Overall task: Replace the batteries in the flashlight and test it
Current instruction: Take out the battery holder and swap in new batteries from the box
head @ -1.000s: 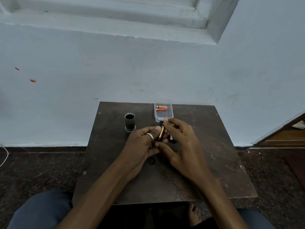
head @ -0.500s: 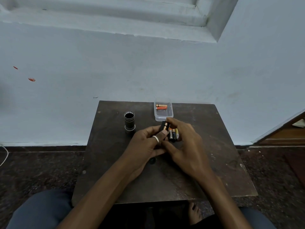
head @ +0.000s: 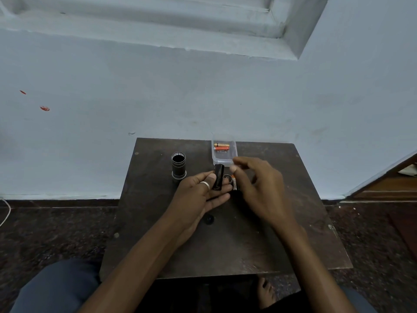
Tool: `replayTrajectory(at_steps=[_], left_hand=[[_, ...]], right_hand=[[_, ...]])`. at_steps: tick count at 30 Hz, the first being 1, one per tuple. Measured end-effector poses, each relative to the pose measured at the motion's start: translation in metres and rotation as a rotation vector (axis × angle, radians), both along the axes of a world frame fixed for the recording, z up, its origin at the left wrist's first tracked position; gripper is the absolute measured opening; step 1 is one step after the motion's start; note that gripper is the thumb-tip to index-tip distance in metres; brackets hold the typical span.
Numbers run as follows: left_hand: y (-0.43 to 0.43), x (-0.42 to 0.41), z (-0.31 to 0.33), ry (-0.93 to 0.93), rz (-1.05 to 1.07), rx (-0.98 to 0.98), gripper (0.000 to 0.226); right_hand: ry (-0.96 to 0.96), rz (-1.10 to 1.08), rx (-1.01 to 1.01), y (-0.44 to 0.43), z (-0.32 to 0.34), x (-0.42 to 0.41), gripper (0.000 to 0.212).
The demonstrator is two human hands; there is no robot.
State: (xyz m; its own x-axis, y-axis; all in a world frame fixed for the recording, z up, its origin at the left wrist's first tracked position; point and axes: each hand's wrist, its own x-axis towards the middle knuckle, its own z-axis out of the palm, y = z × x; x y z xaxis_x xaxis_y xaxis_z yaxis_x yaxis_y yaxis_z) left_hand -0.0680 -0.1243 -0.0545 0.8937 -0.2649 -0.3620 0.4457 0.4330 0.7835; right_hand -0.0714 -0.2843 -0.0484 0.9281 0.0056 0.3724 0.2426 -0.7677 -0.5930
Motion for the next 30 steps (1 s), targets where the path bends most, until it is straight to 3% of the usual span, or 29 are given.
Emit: replayTrajectory(at_steps=[3,13,23,26,30], left_hand=[[0.0,0.0,-0.001,0.038,0.002,-0.015,0.024],[0.0,0.001,-0.002,0.076,-0.016,-0.036,0.028],[0.001,0.003,-0.001,0.091,-0.023,-0.051,0.029],[0.001,0.002,-0.001,0.089,-0.021,-0.062,0.029],[0.001,0.003,-0.002,0.09,-0.026,-0.07,0.029]], right_hand=[[-0.06,-0.014,-0.14,0.0,0.003,0.031,0.02],[0.202,0.107,-0.629,0.019,0.011,0.119,0.026],[0.265,0.135,-0.729,0.025,0.011,0.12,0.019],[0.2,0.065,-0.556,0.023,0.017,0.114,0.016],[0.139,-0.042,0.027,0.017,0.036,0.08,0.016]])
